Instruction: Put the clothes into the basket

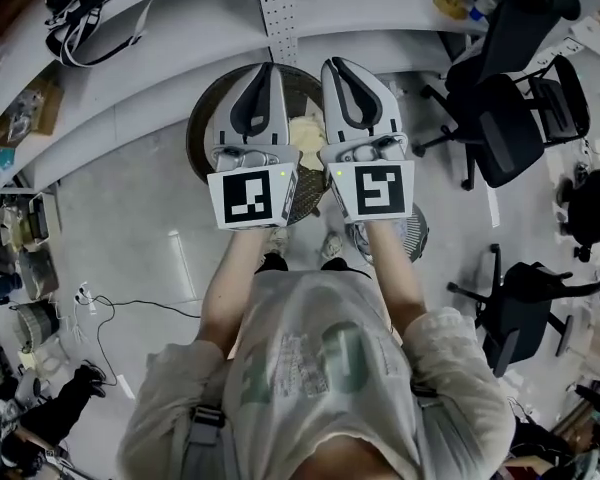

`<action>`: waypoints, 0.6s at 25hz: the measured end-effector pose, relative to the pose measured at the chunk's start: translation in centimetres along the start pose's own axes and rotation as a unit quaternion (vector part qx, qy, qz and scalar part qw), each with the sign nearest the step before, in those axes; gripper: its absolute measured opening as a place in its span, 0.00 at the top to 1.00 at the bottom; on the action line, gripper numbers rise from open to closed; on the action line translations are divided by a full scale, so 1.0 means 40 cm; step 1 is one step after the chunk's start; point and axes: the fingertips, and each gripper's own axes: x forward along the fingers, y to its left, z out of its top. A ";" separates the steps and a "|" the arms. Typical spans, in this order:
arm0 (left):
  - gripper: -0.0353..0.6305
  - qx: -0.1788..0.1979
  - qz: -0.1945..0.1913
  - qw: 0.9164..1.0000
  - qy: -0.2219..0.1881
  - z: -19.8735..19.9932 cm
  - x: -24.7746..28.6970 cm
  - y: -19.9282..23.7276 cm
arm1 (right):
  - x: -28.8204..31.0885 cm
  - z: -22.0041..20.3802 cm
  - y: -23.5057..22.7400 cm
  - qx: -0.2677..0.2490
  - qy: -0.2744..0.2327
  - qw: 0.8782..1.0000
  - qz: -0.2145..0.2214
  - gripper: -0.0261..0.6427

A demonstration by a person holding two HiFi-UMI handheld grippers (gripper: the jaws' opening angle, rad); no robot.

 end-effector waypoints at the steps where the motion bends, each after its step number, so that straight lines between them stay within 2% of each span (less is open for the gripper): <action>1: 0.92 -0.001 0.006 1.000 0.005 -0.016 0.002 0.015 | 0.007 -0.028 -0.002 -0.003 0.011 1.000 0.003 0.91; 5: 0.92 -0.003 0.033 0.999 0.030 -0.095 -0.004 0.088 | 0.034 -0.183 0.015 0.021 0.070 0.997 0.022 0.91; 8: 0.92 -0.002 0.053 0.997 0.056 -0.194 -0.011 0.150 | 0.067 -0.346 0.037 0.037 0.123 0.991 0.044 0.91; 11: 0.92 -0.007 0.075 0.992 0.103 -0.358 -0.051 0.205 | 0.080 -0.563 0.080 0.059 0.185 0.978 0.077 0.91; 13: 0.92 -0.020 0.096 0.985 0.145 -0.497 -0.105 0.233 | 0.062 -0.733 0.118 0.071 0.230 0.966 0.092 0.90; 14: 0.92 -0.025 0.104 0.980 0.165 -0.565 -0.131 0.245 | 0.051 -0.826 0.142 0.079 0.254 0.959 0.101 0.83; 15: 0.92 -0.028 0.110 0.977 0.181 -0.629 -0.154 0.255 | 0.040 -0.920 0.165 0.089 0.279 0.950 0.110 0.61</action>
